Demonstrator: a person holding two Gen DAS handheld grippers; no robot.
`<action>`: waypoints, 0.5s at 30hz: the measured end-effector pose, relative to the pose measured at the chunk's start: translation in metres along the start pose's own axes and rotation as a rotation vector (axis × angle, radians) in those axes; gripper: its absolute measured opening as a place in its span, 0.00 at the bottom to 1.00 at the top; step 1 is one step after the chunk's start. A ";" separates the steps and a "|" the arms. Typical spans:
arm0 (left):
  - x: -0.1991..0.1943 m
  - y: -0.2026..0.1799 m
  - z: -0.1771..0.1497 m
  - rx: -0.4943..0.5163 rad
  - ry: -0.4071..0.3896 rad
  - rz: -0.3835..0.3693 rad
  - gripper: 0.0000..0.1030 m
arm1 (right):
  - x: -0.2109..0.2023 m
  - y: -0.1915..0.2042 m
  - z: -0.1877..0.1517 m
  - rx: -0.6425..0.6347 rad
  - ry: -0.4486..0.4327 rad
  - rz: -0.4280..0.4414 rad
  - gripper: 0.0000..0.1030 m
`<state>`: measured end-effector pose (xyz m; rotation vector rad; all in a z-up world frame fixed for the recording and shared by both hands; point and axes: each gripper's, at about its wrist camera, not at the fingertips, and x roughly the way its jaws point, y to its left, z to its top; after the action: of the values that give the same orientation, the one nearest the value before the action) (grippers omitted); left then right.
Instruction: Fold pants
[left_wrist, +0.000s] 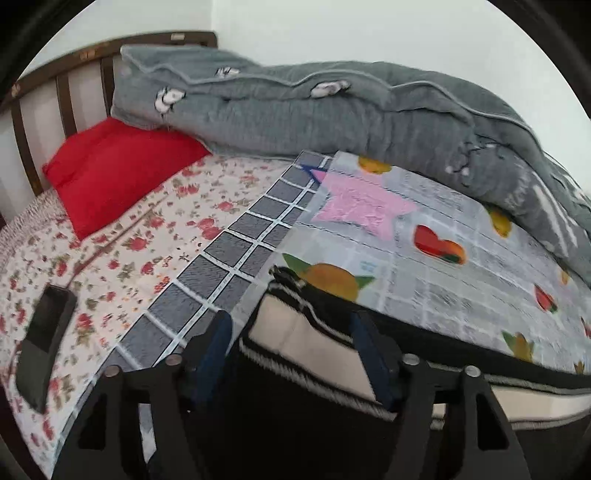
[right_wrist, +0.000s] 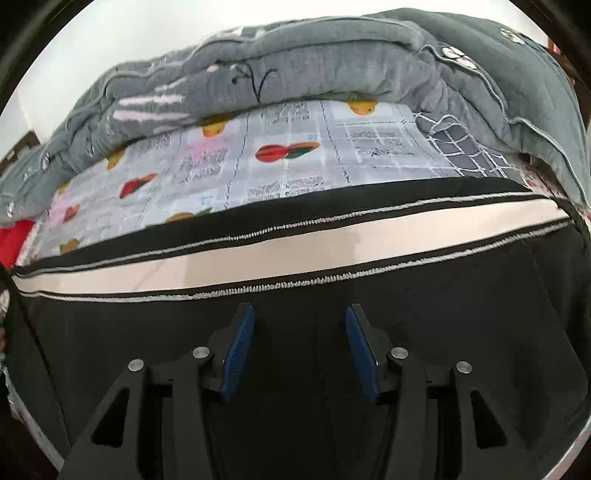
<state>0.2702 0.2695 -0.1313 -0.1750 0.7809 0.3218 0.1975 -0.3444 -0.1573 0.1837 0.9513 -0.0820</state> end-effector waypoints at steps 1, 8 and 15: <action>-0.007 -0.001 -0.004 -0.006 -0.008 -0.016 0.68 | -0.005 -0.001 -0.002 0.003 -0.011 0.010 0.49; -0.052 -0.020 -0.050 -0.064 0.049 -0.182 0.69 | -0.021 -0.002 -0.019 -0.024 -0.002 0.033 0.50; -0.102 -0.029 -0.123 -0.138 0.064 -0.358 0.69 | -0.037 -0.003 -0.048 -0.035 0.001 0.053 0.50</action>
<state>0.1305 0.1867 -0.1436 -0.4508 0.7748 0.0303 0.1366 -0.3389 -0.1547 0.1763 0.9480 -0.0168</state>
